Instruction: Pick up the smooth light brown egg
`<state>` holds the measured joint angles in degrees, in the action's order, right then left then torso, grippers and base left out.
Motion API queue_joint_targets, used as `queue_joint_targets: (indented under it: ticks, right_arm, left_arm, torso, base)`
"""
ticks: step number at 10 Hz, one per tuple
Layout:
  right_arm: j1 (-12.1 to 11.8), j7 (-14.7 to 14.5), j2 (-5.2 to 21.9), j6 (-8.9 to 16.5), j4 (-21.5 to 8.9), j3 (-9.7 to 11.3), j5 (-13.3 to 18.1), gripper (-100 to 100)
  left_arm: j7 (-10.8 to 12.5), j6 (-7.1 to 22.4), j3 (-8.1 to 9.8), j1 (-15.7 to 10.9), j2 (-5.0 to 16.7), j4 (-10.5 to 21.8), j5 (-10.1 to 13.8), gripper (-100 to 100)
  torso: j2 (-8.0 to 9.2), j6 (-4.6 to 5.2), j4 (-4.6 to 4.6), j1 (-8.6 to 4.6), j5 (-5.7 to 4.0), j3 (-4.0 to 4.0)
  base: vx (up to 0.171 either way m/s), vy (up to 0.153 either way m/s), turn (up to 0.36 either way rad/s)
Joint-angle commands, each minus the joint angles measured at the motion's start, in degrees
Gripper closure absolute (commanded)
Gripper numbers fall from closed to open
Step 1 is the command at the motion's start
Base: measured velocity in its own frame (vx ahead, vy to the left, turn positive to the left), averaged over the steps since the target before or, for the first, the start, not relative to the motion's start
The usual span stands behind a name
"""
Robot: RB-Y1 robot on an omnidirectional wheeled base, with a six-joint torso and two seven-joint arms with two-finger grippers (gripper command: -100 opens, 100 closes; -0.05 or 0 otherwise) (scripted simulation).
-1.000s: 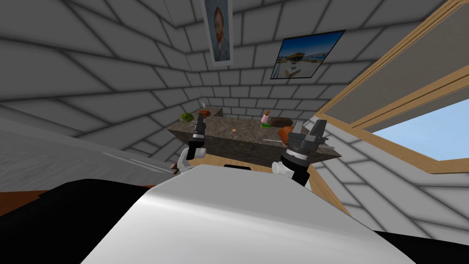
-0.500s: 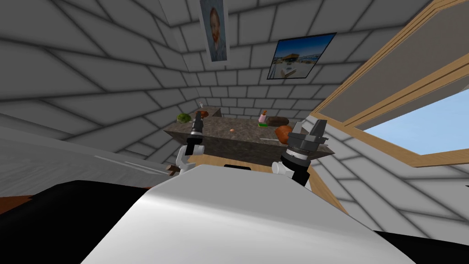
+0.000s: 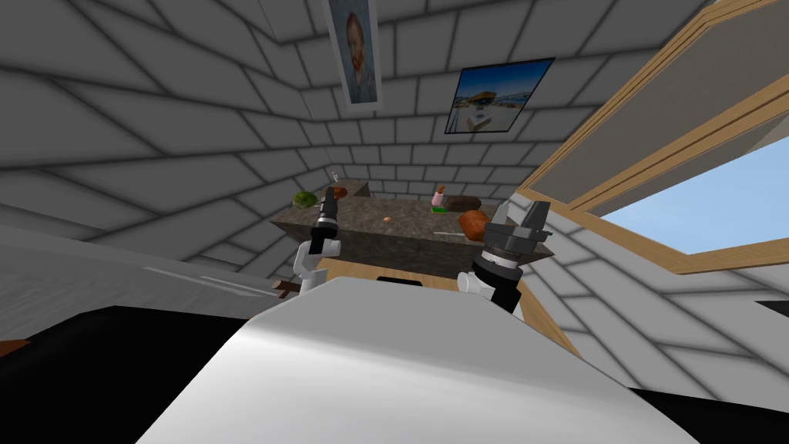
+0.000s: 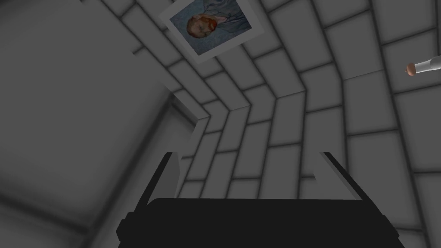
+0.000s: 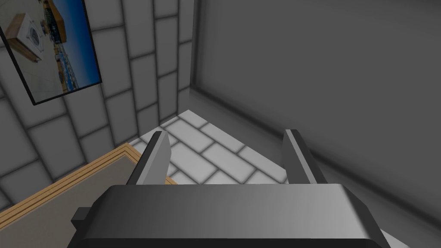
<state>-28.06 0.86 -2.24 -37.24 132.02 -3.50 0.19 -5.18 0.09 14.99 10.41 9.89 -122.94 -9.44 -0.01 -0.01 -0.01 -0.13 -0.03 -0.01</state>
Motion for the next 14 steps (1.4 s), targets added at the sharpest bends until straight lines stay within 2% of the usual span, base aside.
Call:
queue_joint_targets:
  ticks: [1, 2, 3, 4, 5, 6, 7, 12, 13, 14]
  right_arm:
    - [0.0, 0.0, 0.0, 0.0, 0.0, 0.0, 0.0, 0]
    - [0.0, 0.0, 0.0, 0.0, 0.0, 0.0, 0.0, 0]
    - [0.0, 0.0, 0.0, 0.0, 0.0, 0.0, 0.0, 0]
    - [0.0, 0.0, 0.0, 0.0, 0.0, 0.0, 0.0, 0]
    - [0.0, 0.0, 0.0, 0.0, 0.0, 0.0, 0.0, 0]
    - [0.0, 0.0, 0.0, 0.0, 0.0, 0.0, 0.0, 0]
    - [0.0, 0.0, 0.0, 0.0, 0.0, 0.0, 0.0, 0]
    - [0.0, 0.0, 0.0, 0.0, 0.0, 0.0, 0.0, 0]
    - [0.0, 0.0, 0.0, 0.0, 0.0, 0.0, 0.0, 0]
    - [0.0, 0.0, 0.0, 0.0, 0.0, 0.0, 0.0, 0]
  left_arm:
    - [-0.1, 2.9, 1.30, -1.4, -0.2, 0.3, -0.3, -100]
    - [-0.1, 4.4, 1.30, -1.4, -0.2, 0.3, -0.3, -100]
    - [0.0, 6.1, 2.39, -2.8, -0.3, 0.9, -0.4, -100]
    - [0.0, 7.6, 2.39, -2.8, -0.3, 0.9, -0.4, -100]
    - [0.2, 9.3, 3.34, -4.1, -0.4, 1.6, -0.5, -100]
    - [0.2, 10.8, 3.34, -4.1, -0.4, 1.6, -0.5, -100]
    - [0.4, 12.7, 4.13, -5.4, -0.5, 2.3, -0.6, -100]
    - [1.0, 20.6, 5.19, -8.0, -0.8, 4.0, -0.6, -100]
    - [1.4, 22.3, 5.46, -9.3, -0.9, 5.0, -0.6, -100]
    - [1.4, 23.9, 5.46, -9.3, -0.9, 5.0, -0.6, -100]
  torso:
    - [0.00, 0.00, 0.00, 0.00, 0.00, 0.00]
    - [0.00, 0.01, 0.00, -0.02, 0.00, 0.00]
    - [-0.01, 0.00, 0.00, 0.00, 0.00, -0.01]
    - [-0.03, 0.00, -0.01, -0.01, 0.00, -0.02]
    - [-0.02, 0.00, -0.01, 0.02, 0.00, -0.01]
    - [-0.04, 0.01, -0.01, -0.02, 0.00, -0.02]
    - [-0.03, 0.00, -0.01, 0.00, 0.00, -0.02]
    - [-0.07, 0.00, -0.02, -0.04, -0.01, -0.04]
    - [-0.07, -0.01, -0.02, -0.02, -0.01, -0.04]
    - [-0.09, 0.00, -0.02, -0.05, -0.01, -0.05]
  base:
    - [0.002, -0.043, -0.047]
    - [0.008, -0.034, -0.025]
    - [0.014, -0.039, -0.037]
    - [0.009, -0.033, -0.023]
    - [0.012, -0.041, -0.038]
    - [0.012, -0.037, -0.025]
    - [0.017, -0.042, -0.038]
    - [0.019, -0.043, -0.020]
    - [0.028, -0.049, -0.017]
    - [0.023, -0.045, -0.013]
